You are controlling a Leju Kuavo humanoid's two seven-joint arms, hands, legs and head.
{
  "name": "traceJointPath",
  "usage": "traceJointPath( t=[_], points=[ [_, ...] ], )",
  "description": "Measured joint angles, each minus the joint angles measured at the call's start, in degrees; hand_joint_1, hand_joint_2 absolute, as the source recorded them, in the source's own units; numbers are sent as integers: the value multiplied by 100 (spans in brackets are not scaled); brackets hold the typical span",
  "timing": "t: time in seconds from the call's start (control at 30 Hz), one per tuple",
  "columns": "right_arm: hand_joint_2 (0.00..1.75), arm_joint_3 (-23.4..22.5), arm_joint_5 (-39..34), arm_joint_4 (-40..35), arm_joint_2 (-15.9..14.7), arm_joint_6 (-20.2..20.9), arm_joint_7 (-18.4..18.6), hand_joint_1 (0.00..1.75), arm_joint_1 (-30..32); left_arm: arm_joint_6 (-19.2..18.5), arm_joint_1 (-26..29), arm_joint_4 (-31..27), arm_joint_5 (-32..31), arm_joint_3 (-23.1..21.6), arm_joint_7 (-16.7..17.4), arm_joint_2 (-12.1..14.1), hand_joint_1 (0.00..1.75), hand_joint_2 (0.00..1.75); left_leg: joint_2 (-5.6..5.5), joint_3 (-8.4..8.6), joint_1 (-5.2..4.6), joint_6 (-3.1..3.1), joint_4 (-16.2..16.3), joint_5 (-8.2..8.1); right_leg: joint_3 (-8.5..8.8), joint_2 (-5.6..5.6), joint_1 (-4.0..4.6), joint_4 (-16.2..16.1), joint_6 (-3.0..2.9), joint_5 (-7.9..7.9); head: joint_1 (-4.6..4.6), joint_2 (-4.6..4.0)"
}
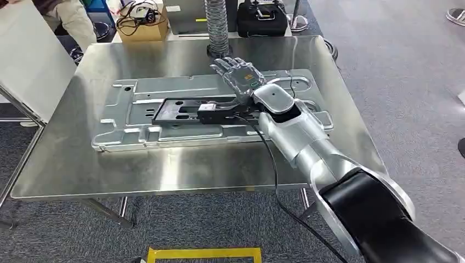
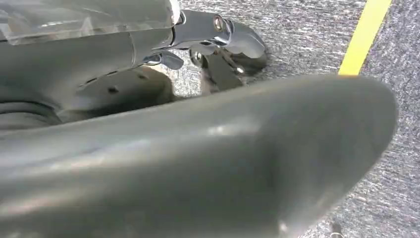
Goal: Take the parts from the cabinet and place them on the table.
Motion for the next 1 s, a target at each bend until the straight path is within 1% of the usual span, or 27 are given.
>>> traceJointPath(
  t=[0.03,0.1,0.17,0.2,0.23,0.27,0.3,0.33,0.37,0.43,0.47,0.5,0.53,0.57,0.6,0.63,0.67,0.7,0.73,0.77,0.8,0.83,0.87,0.9,0.93,0.97,1.0],
  points=[
    [0,0,2,-20,-4,0,2,0,-2,0,-19,0,-2,0,0,-2,0,0,-19,-10,-49,64,-62,-25,-37,3,40,17,54,39,4,2],
    [0,4,0,-22,0,0,-7,0,-7,0,-16,0,-4,0,7,0,0,0,-25,-76,-48,160,-36,56,-48,2,25,0,106,126,9,2],
    [0,7,0,-22,-4,9,-4,0,-5,0,-13,0,-4,0,9,-2,0,0,-18,-156,-53,258,-69,178,-70,11,19,-41,184,237,11,0],
    [0,7,0,-22,-13,11,-4,0,-15,0,-26,0,-7,0,9,-4,0,0,12,-180,-32,303,-73,254,-130,20,-14,22,206,71,0,2],
    [0,9,0,-22,-18,20,-4,0,-18,0,-37,0,-7,0,13,-2,0,0,12,-272,-32,348,-78,331,-221,21,-8,304,232,-314,37,0],
    [0,9,0,-22,-18,20,-4,0,-20,0,-42,0,-7,0,13,-2,0,0,15,-362,-33,358,-77,391,-335,19,-14,712,256,-680,42,2],
    [0,11,2,-22,-18,22,-4,0,-17,0,-41,0,-7,0,13,-2,0,0,15,-443,-38,358,-73,451,-435,19,-15,1139,273,-965,42,0],
    [0,13,0,-22,-18,26,-4,0,-5,0,-37,0,-7,0,13,-2,0,0,17,-541,-44,361,-67,523,-518,19,-13,1597,280,-1171,42,2],
    [0,15,0,-20,-17,28,-4,0,3,0,-37,0,-7,0,13,-2,0,0,17,-613,-51,363,-64,575,-519,19,-11,1807,278,-1185,42,0],
    [0,22,0,-20,-20,44,-4,0,11,0,-38,0,-7,0,13,-2,0,0,15,-783,-80,365,-59,701,-233,20,3,1683,225,-891,44,2],
    [0,24,0,-22,-17,76,-4,0,1,0,-37,0,-7,0,13,-2,0,0,5,-877,-105,362,-59,783,191,21,29,1156,145,-672,39,2],
    [0,28,-7,-22,-11,79,-4,0,-17,0,-39,0,-7,0,13,-4,0,0,-1,-923,-115,359,-58,841,581,28,63,644,64,-652,39,2],
    [0,31,-15,-35,11,79,-4,0,-41,-2,-37,0,-4,0,13,-29,0,0,0,-961,-113,334,-55,891,912,29,100,114,-62,-941,28,2],
    [0,31,-31,-50,26,77,-4,0,-63,-4,-39,0,-4,0,15,-20,0,0,6,-961,-98,307,-76,938,1014,11,108,-77,10,-949,24,2],
    [0,31,-37,-48,35,79,-4,0,-85,-4,-41,0,-2,0,15,-20,0,0,13,-944,-73,262,-114,1001,965,23,144,-74,-15,-859,35,0],
    [0,33,-37,-44,37,83,-4,0,-104,-4,-42,0,2,0,15,-24,0,0,12,-947,-57,231,-148,1064,966,20,165,-114,-40,-847,64,2],
    [0,33,-39,-44,42,85,-4,0,-105,-4,-35,0,2,0,17,-31,0,0,6,-944,-71,197,-203,1138,950,10,155,-169,-64,-764,59,0],
    [0,33,-39,-39,46,87,-4,0,-104,-4,-22,0,2,0,15,-26,0,0,4,-970,-64,173,-177,1059,938,-35,77,-259,-66,-642,61,0],
    [0,33,-39,-37,64,90,-4,0,-106,-4,-17,0,2,0,18,-24,0,0,3,-1035,-68,140,-47,788,879,-33,79,-294,-109,-568,59,0],
    [0,33,-39,-37,74,92,-4,0,-112,-2,-11,0,2,0,20,-24,0,0,3,-1131,-57,116,302,398,785,-33,72,-292,-118,-493,17,0],
    [0,33,-39,-37,81,92,-4,0,-107,-4,-11,0,2,0,20,-22,0,0,3,-1244,-41,82,756,52,691,-30,70,-288,-115,-420,7,2],
    [0,33,-39,-33,81,92,-4,0,-97,-2,-16,0,2,0,20,-13,0,0,4,-1350,-25,49,1245,-189,587,-33,69,-282,-107,-345,6,2],
    [0,33,-39,-22,81,92,-4,0,-88,-4,-15,0,2,0,20,-7,0,0,5,-1387,-16,27,1592,-209,482,-39,63,-268,-94,-276,7,2],
    [0,33,-39,-15,81,92,-4,0,-76,-2,-11,0,2,0,20,-2,0,0,6,-1336,-7,8,1696,-70,390,-42,55,-249,-77,-219,4,0],
    [0,33,-42,-9,81,92,-4,0,-65,-2,-10,0,2,0,20,2,0,0,7,-1174,4,-10,1598,156,294,-43,42,-225,-55,-164,4,0],
    [0,33,-44,-4,81,92,-4,0,-64,-2,-11,0,0,0,15,4,0,0,9,-879,20,-27,1255,375,182,-43,24,-185,-25,-112,4,2],
    [0,33,-44,-4,81,87,-4,0,-69,-4,-16,0,-7,0,2,7,0,0,11,-496,36,-43,770,418,94,-42,11,-126,6,-69,0,2]
  ],
)
